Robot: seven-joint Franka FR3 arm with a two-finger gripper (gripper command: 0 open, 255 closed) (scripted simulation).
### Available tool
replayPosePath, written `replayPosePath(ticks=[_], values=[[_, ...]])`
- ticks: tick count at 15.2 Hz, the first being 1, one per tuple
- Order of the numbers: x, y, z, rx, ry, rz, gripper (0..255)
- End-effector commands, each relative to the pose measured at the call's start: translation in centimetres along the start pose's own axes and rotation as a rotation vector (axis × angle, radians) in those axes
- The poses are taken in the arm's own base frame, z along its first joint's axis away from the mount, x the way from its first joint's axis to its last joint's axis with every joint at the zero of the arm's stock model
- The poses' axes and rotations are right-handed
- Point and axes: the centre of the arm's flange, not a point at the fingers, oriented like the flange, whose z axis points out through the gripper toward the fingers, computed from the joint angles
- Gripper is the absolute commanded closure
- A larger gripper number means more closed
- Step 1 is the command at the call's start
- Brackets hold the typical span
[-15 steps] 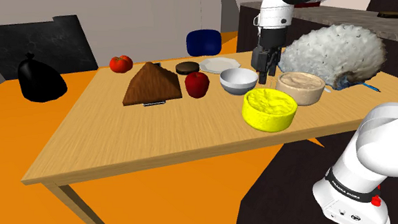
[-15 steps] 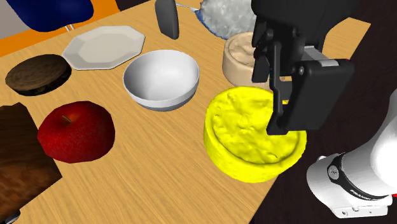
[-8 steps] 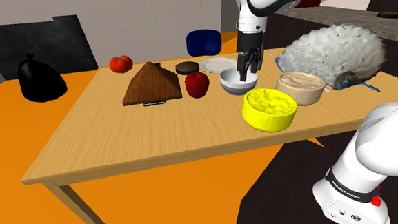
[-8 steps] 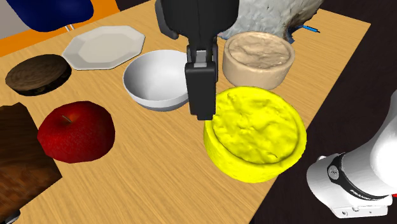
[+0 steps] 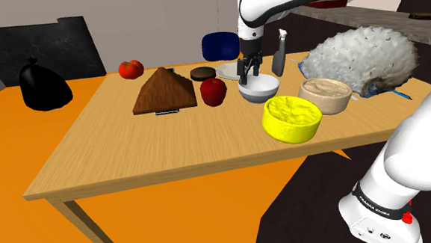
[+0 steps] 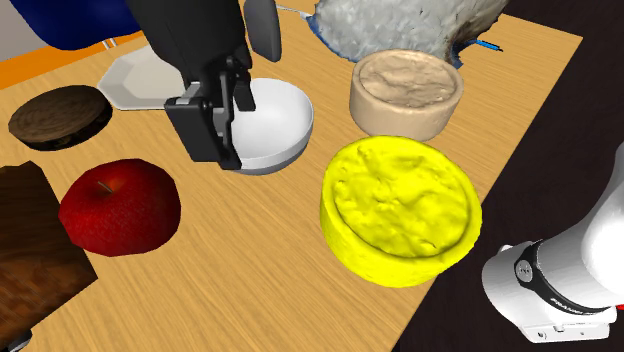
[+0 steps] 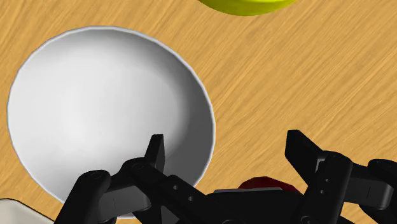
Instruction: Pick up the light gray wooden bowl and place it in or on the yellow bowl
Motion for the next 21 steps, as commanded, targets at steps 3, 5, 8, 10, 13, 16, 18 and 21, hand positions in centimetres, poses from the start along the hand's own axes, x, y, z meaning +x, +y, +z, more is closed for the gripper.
replayPosePath(ticks=[3,5,8,10,13,16,18,21], values=[[1.2,0.6,1.4,-0.009,0.004,0.001,0],[1.2,0.6,2.5,-0.009,0.004,0.001,0],[1.2,0.6,4.3,-0.009,0.004,0.001,0],[1.2,0.6,4.3,-0.009,0.004,0.001,0],[1.2,0.6,4.3,-0.009,0.004,0.001,0],[1.2,0.6,4.3,-0.009,0.004,0.001,0],[1.2,0.6,4.3,-0.009,0.004,0.001,255],[1.2,0.6,4.3,-0.009,0.004,0.001,255]])
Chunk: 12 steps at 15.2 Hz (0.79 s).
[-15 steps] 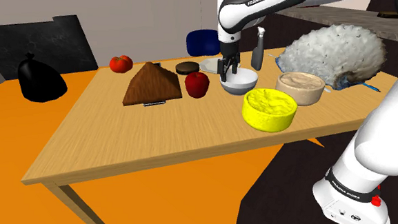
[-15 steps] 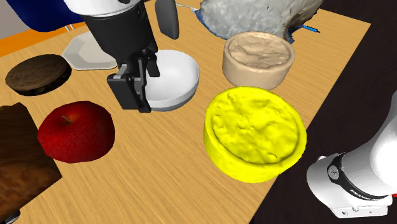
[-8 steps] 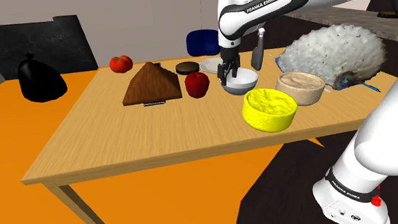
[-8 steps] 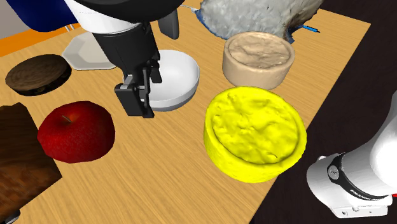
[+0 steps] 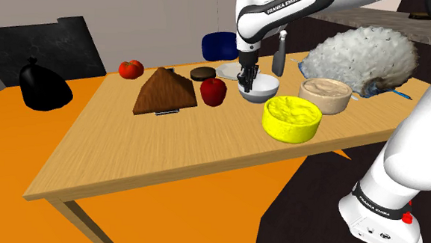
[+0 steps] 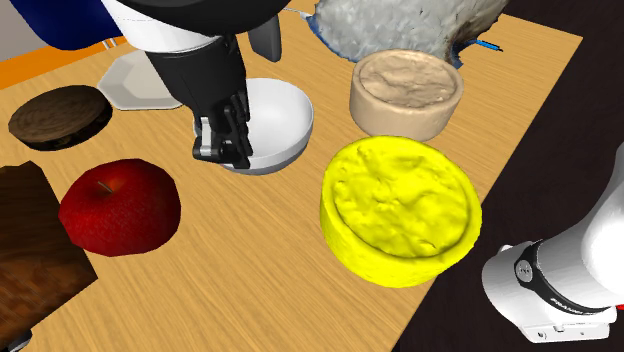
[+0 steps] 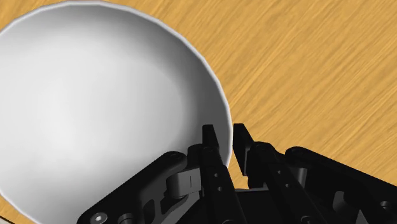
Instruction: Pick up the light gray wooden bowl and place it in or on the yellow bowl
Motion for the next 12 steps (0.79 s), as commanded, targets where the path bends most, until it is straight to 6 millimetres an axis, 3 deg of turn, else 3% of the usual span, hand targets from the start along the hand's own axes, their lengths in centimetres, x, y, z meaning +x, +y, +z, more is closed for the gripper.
replayPosePath(ticks=[1,5,12], values=[[0.0,0.0,0.0,0.000,-0.001,0.000,255],[0.0,0.0,0.0,0.000,-0.001,0.000,255],[-0.2,0.1,-3.7,0.000,-0.001,0.000,255]])
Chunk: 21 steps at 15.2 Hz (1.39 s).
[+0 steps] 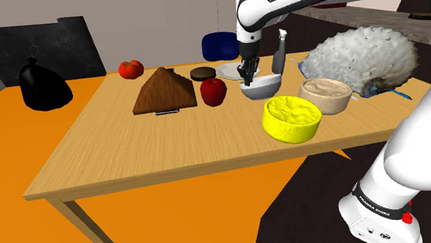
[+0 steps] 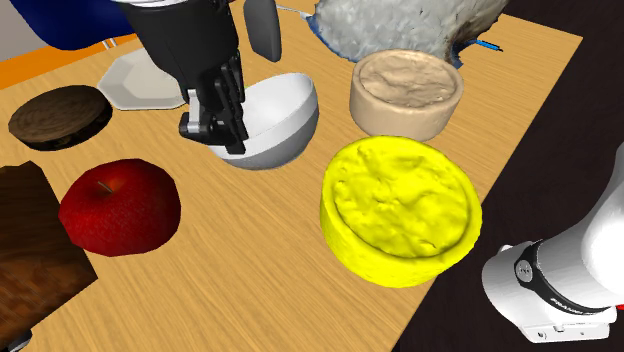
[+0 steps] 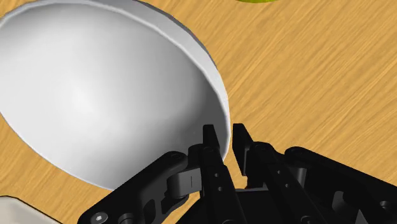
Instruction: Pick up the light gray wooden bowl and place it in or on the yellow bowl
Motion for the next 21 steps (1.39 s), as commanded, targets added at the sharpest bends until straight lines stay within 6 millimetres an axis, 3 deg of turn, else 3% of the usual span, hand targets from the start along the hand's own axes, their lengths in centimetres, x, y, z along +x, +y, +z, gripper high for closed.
replayPosePath(ticks=[1,21], values=[[0.0,0.1,-1.0,0.000,0.000,0.000,255],[-0.5,0.3,-11.5,0.000,0.000,0.000,255]])
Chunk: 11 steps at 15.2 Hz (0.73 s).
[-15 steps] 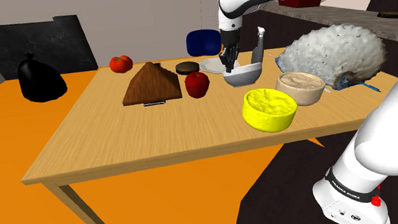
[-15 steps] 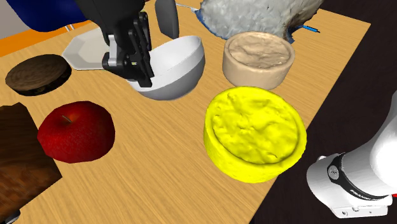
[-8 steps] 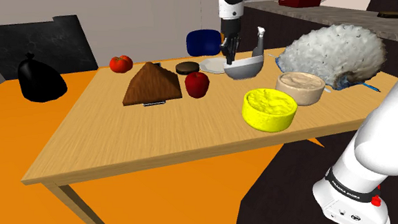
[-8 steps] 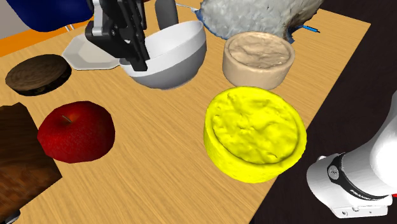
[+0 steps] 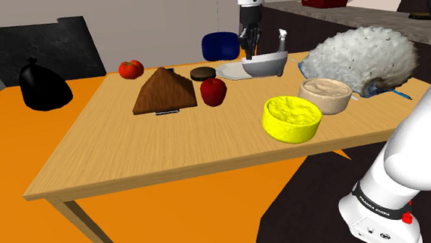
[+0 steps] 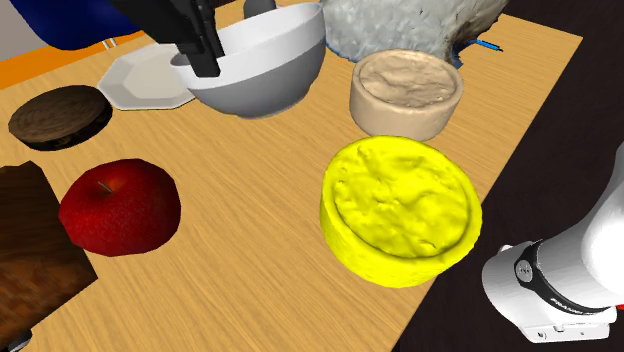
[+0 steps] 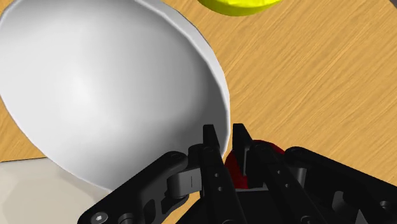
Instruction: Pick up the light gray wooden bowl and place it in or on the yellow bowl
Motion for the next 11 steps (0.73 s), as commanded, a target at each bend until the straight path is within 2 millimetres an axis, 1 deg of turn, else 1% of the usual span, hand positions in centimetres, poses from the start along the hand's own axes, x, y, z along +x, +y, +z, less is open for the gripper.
replayPosePath(ticks=[1,4,5,11], values=[[-0.1,0.1,-1.2,0.000,0.000,0.000,255],[-0.1,0.1,-2.7,0.000,0.000,0.000,255],[-0.2,0.1,-3.0,0.000,0.000,0.000,255],[-6.7,-4.1,-4.4,0.000,0.000,0.000,255]])
